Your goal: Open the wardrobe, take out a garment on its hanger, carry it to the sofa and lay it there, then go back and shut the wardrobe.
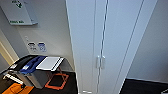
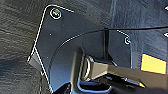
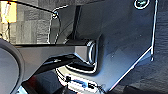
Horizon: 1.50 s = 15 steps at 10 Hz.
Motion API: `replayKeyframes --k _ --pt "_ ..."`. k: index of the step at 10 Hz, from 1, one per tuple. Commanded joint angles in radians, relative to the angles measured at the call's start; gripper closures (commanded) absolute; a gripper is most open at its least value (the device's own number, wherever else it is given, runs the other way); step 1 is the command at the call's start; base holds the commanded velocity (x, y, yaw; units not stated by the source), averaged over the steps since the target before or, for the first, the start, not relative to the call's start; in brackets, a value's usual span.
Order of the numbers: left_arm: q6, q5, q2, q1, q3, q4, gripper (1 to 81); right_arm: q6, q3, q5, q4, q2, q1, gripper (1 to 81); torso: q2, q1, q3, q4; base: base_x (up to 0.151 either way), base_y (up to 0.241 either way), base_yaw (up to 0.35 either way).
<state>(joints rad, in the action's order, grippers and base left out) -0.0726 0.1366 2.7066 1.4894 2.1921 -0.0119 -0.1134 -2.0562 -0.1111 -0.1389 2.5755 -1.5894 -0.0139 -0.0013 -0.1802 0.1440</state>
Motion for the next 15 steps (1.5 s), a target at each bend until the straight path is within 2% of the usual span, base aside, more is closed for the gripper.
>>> replayKeyframes --k 1,15 --pt "0.008 -0.051 -0.019 -0.036 -0.017 -0.022 1.0 -0.003 0.025 0.053 -0.010 -0.029 0.025 1.0 0.000 0.001 0.000 0.000 0.079 0.000 0.000" --pt "0.010 -0.051 -0.011 -0.036 -0.017 -0.028 1.0 -0.002 0.025 0.051 -0.013 -0.024 0.021 1.0 0.000 0.002 0.000 0.000 0.112 0.000 0.000"
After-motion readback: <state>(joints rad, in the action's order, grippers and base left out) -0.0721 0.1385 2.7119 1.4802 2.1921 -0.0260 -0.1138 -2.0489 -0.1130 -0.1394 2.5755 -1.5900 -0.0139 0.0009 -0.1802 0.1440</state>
